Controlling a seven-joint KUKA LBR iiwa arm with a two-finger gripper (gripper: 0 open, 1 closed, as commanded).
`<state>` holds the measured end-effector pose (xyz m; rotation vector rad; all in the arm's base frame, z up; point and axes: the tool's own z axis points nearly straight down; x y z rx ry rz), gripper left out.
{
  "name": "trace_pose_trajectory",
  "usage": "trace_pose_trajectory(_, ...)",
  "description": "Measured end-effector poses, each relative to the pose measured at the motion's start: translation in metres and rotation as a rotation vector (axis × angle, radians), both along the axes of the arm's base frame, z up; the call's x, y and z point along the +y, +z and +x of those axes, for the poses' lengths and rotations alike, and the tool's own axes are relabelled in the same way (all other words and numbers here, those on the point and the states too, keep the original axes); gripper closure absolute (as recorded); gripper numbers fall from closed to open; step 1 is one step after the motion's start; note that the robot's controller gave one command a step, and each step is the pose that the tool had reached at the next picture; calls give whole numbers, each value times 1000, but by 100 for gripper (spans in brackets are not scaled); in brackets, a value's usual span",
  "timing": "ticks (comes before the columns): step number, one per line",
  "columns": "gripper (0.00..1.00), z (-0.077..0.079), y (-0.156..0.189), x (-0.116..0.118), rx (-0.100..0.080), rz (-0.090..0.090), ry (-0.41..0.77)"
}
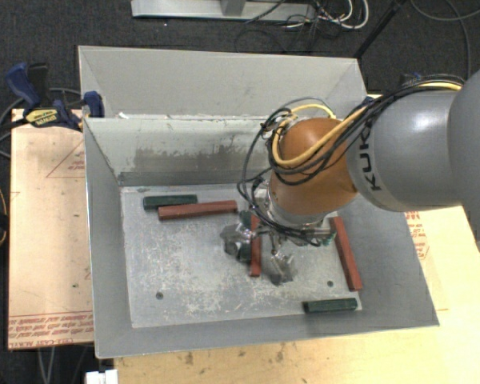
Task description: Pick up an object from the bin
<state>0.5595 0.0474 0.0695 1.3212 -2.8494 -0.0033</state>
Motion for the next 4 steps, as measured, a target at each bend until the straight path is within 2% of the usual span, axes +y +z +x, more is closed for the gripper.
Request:
trace_pose_trajectory(1, 100, 1, 1, 0, -2, 0, -1)
trace_pose_trajectory(2, 100, -37, 11, 20, 0, 1, -357)
trace_pose_trajectory(3, 0, -36, 11, 19, -1, 0, -357)
trace_pose_trajectory(4, 0, 15, 98, 41, -12, 5, -495)
